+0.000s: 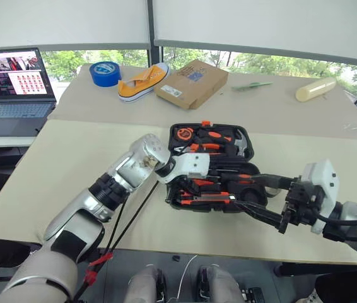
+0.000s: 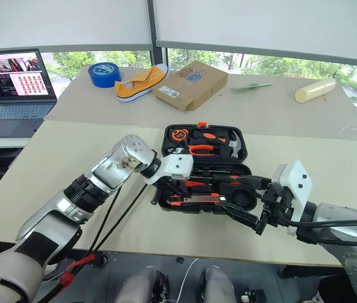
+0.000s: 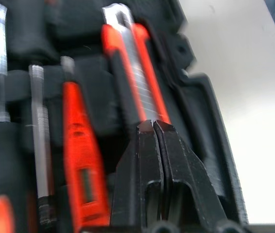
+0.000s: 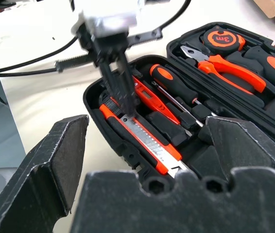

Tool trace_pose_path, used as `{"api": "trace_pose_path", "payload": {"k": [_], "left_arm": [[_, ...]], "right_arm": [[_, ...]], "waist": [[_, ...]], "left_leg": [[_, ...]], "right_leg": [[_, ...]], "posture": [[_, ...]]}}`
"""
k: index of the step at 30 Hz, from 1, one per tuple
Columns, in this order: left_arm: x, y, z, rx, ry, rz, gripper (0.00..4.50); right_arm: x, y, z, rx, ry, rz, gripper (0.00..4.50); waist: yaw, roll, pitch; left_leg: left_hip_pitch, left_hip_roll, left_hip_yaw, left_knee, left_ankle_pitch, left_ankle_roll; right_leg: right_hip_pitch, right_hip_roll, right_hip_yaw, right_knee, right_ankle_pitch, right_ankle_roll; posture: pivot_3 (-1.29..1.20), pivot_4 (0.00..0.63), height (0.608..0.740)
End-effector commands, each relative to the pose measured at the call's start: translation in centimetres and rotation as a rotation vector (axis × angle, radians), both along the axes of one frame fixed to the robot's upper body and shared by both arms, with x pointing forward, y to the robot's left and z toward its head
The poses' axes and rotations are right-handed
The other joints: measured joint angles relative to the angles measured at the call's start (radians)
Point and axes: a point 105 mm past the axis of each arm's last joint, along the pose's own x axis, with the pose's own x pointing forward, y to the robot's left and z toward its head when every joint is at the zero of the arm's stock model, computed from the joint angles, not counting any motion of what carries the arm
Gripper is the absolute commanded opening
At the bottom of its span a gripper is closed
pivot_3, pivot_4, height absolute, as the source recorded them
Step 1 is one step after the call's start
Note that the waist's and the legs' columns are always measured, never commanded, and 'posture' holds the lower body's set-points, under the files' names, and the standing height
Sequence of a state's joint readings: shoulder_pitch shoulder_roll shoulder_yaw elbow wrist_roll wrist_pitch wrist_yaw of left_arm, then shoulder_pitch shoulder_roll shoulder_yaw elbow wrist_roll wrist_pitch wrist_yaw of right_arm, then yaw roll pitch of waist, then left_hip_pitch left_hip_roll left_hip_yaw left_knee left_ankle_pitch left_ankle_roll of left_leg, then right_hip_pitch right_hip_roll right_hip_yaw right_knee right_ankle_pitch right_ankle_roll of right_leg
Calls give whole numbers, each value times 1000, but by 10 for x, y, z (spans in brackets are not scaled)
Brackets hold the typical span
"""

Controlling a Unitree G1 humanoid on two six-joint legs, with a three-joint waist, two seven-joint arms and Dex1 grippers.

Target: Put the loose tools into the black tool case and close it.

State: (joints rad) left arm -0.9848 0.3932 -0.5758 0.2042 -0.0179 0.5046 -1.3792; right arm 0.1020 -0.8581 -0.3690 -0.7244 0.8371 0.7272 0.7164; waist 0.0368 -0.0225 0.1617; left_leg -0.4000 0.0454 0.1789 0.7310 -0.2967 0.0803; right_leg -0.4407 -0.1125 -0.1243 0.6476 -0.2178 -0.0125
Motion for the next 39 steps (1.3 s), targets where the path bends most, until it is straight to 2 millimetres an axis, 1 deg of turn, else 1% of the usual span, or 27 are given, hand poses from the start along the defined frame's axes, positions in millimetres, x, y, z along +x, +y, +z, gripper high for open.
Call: {"api": "trace_pose_path", "payload": {"k": [1,6,9,11,13,15,17,18,20,21,22,24,25,26,27,28,29,31,32,34,36,38,39], "left_arm": [[1,-9,-5,26,-66,-47,83],[-2,-15,-29,74,-76,-74,83],[6,-18,-39,92,-110,-50,83],[9,-18,-41,93,-126,-45,83],[11,-17,-39,76,-117,-35,83],[13,-15,-31,39,-109,-18,83],[13,-12,-17,-36,-103,-10,83],[11,-9,-6,-96,-89,-1,83],[8,-2,17,-229,-62,12,586],[5,3,31,-303,-53,11,736],[1,12,42,-349,-40,12,1184],[-5,26,54,-388,-8,23,1808],[-10,38,61,-399,56,45,2268],[-13,48,67,-413,108,78,2554],[-16,58,72,-429,149,114,3004],[-18,67,74,-447,167,151,3309],[-21,75,76,-463,166,177,3726],[-34,92,82,-503,181,193,4461],[-39,96,84,-515,188,194,4489],[-48,101,87,-520,184,196,4489],[-53,103,86,-503,153,194,4489],[-58,105,82,-471,121,184,4489],[-62,106,80,-458,136,173,4489]], "right_arm": [[0,1,8,-2,-58,-2,4500],[-2,3,7,-1,-56,3,4500],[-3,2,6,-2,-56,-5,4500],[-3,2,7,0,-58,-5,4500],[-4,3,7,3,-59,-6,4500],[-5,2,7,1,-58,-10,4500],[-5,-1,6,-8,-56,-23,4500],[-5,-4,5,-18,-53,-35,4500],[-6,-13,3,-44,-45,-61,4500],[-7,-19,2,-59,-38,-77,4500],[-7,-27,1,-70,-27,-100,4500],[-9,-41,-1,-90,-7,-138,4500],[-11,-54,-3,-111,16,-165,4500],[-15,-66,-5,-131,43,-185,4500],[-20,-78,-7,-142,75,-200,4500],[-26,-89,-9,-157,108,-211,4500],[-31,-101,-12,-183,134,-218,4500],[-36,-125,-14,-242,178,-238,4500],[-36,-133,-13,-258,184,-241,4500],[-29,-144,-8,-284,178,-239,4500],[-21,-151,-8,-367,160,-202,4500],[-14,-153,-11,-457,146,-130,4500],[-6,-148,-11,-461,134,-96,4500]], "waist": [[0,0,0],[1,0,0],[3,0,0],[3,0,0],[1,0,0],[1,0,0],[0,0,0],[-1,0,0],[-9,0,0],[-12,0,0],[-15,0,0],[-18,0,0],[-18,0,0],[-17,0,0],[-17,0,0],[-16,0,0],[-16,1,0],[-19,1,0],[-21,1,0],[-24,0,0],[-25,1,0],[-26,1,0],[-26,1,0]], "left_leg": [[0,0,0,0,0,0],[0,-1,0,0,0,0],[0,-1,-1,0,-1,1],[1,-1,-1,0,-1,2],[1,-1,-1,0,-1,2],[1,-1,-2,0,-1,2],[1,-1,-2,0,-1,2],[1,-1,-2,0,-1,2],[0,0,-2,0,-1,2],[-1,0,-2,0,-1,2],[-2,0,-2,0,-1,1],[-3,0,-3,0,0,1],[-3,0,-3,0,0,1],[-3,0,-3,0,0,1],[-2,-1,-3,0,0,1],[-1,-1,-3,0,0,1],[-1,-1,-3,0,0,1],[1,-1,-4,0,0,1],[1,-1,-4,0,0,1],[1,-1,-4,0,0,1],[2,-1,-5,0,-1,1],[3,-1,-5,-1,-1,0],[3,-1,-5,-1,-1,0]], "right_leg": [[0,0,0,0,0,0],[0,0,0,-1,2,-3],[1,0,0,-1,2,-2],[2,-1,0,-1,2,-2],[2,-1,1,-2,2,-2],[2,-1,1,-2,2,-1],[2,-1,1,-2,2,-1],[2,-1,1,-1,2,-1],[1,0,1,-1,3,-1],[0,0,1,-1,3,-2],[-1,0,1,-1,3,-2],[-1,0,0,-1,3,-2],[-1,0,0,-1,3,-2],[0,0,0,-1,3,-1],[1,0,0,-1,2,-1],[1,0,0,-1,2,0],[2,0,1,-1,-2,6],[4,0,1,-1,-3,9],[4,0,2,-2,-4,9],[4,0,2,-2,-4,9],[4,0,3,-1,-4,9],[5,0,3,-1,-4,9],[5,0,4,-1,-4,9]], "posture": [[0,150,731],[0,150,731],[0,150,731],[0,150,731],[0,150,731],[0,150,731],[0,150,731],[0,150,731],[0,150,731],[0,150,731],[0,150,731],[0,150,731],[0,150,731],[0,150,731],[0,150,731],[0,150,731],[0,150,731],[0,150,731],[0,150,731],[0,150,731],[0,150,731],[0,150,731],[0,150,731]]}}
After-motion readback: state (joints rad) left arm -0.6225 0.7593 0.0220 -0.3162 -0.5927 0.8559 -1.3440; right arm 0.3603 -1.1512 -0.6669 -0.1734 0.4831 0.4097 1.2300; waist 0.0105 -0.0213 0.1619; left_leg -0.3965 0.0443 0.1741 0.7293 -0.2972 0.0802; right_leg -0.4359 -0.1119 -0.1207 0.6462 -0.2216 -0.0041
